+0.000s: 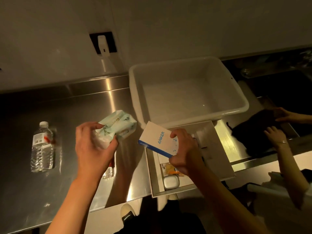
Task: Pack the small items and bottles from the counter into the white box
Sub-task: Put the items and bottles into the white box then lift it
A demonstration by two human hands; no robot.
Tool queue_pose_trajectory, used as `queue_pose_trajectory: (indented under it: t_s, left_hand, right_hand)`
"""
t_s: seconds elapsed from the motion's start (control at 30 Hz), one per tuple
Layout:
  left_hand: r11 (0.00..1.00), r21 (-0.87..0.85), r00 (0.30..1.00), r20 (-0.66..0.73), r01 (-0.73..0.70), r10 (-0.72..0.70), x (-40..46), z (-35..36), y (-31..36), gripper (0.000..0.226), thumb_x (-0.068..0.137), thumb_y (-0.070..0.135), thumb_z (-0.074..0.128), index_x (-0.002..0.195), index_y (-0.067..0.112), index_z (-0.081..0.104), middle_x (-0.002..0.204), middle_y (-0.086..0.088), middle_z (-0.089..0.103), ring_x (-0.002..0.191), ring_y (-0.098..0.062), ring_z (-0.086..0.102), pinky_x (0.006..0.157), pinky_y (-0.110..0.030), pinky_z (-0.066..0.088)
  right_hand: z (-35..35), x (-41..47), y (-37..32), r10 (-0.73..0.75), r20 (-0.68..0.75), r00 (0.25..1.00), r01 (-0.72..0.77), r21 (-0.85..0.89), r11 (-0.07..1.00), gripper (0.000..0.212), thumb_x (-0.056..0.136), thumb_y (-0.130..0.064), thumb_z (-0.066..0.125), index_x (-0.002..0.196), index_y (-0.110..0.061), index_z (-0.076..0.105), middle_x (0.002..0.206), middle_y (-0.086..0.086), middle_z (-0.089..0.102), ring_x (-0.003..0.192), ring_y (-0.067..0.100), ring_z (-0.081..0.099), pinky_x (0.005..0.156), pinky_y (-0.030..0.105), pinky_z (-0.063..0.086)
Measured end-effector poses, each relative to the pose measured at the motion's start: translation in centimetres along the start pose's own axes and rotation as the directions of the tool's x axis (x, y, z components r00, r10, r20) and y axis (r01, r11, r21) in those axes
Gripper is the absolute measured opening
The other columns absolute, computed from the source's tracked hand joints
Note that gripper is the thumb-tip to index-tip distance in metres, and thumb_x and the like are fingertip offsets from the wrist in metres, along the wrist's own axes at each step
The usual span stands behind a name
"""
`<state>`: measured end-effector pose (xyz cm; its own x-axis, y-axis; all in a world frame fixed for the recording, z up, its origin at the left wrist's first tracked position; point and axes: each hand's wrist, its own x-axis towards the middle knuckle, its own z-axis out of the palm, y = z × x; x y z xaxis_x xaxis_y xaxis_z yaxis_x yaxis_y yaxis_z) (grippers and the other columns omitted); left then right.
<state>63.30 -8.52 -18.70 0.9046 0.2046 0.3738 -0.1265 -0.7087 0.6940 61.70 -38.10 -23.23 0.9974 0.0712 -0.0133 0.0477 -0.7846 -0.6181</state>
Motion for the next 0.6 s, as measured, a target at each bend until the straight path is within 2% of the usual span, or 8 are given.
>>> queue_pose_trajectory:
  t_s: [0.1,0.23,0.37,0.5,0.6]
  left_hand:
    - [0.999,-0.039,1.0,0.015,-0.017,0.017,-0.6,0.7,1.5,0.05,0.071,0.035,0.078,0.112,0.016,0.058,0.12,0.005,0.048,0.107,-0.007,0.05,0.085,-0.009,0.041]
    - [0.995,-0.093,0.999,0.021,-0.026,0.028,-1.5,1.3,2.9,0.05,0.071,0.035,0.076,0.112,0.013,0.058,0.12,0.005,0.048,0.109,-0.001,0.05,0.084,-0.004,0.039]
    - [0.993,-0.116,0.999,0.038,-0.032,0.037,-2.5,1.7,3.9,0.05,0.072,0.033,0.077,0.112,0.01,0.058,0.122,0.0,0.052,0.111,-0.013,0.054,0.082,-0.007,0.042]
    - [0.994,-0.098,0.998,0.048,-0.037,0.042,-3.4,2.0,4.1,0.05,0.072,0.025,0.083,0.112,0.009,0.059,0.124,-0.007,0.054,0.117,-0.02,0.057,0.083,-0.01,0.046]
    - [0.993,-0.109,0.998,0.038,-0.054,0.059,-3.8,1.9,4.2,0.048,0.072,0.023,0.083,0.111,0.009,0.059,0.123,-0.006,0.054,0.123,-0.023,0.057,0.089,-0.017,0.049]
  right_hand:
    - [0.1,0.4,1.8,0.014,0.079,0.997,-0.009,-0.071,0.997,0.079,0.057,-0.035,0.091,0.116,-0.033,0.04,0.115,-0.01,0.052,0.097,0.013,0.052,0.085,0.026,0.051]
    - [0.3,1.0,3.3,0.012,0.108,0.994,0.001,-0.119,0.993,0.082,0.048,-0.032,0.089,0.11,-0.039,0.037,0.109,-0.018,0.046,0.092,0.012,0.048,0.083,0.025,0.048]
    - [0.2,1.2,5.0,0.004,0.158,0.988,0.02,-0.153,0.988,0.081,0.044,-0.03,0.086,0.105,-0.043,0.035,0.108,-0.021,0.042,0.096,0.009,0.043,0.081,0.021,0.04]
    - [0.0,2.3,5.7,-0.014,0.275,0.961,0.065,-0.179,0.982,0.076,0.05,-0.021,0.085,0.103,-0.043,0.034,0.11,-0.02,0.038,0.107,0.007,0.035,0.096,0.028,0.039]
    - [0.2,3.1,5.8,-0.035,0.296,0.954,0.09,-0.174,0.981,0.072,0.055,-0.012,0.083,0.103,-0.042,0.038,0.115,-0.018,0.041,0.11,0.006,0.033,0.106,0.032,0.038]
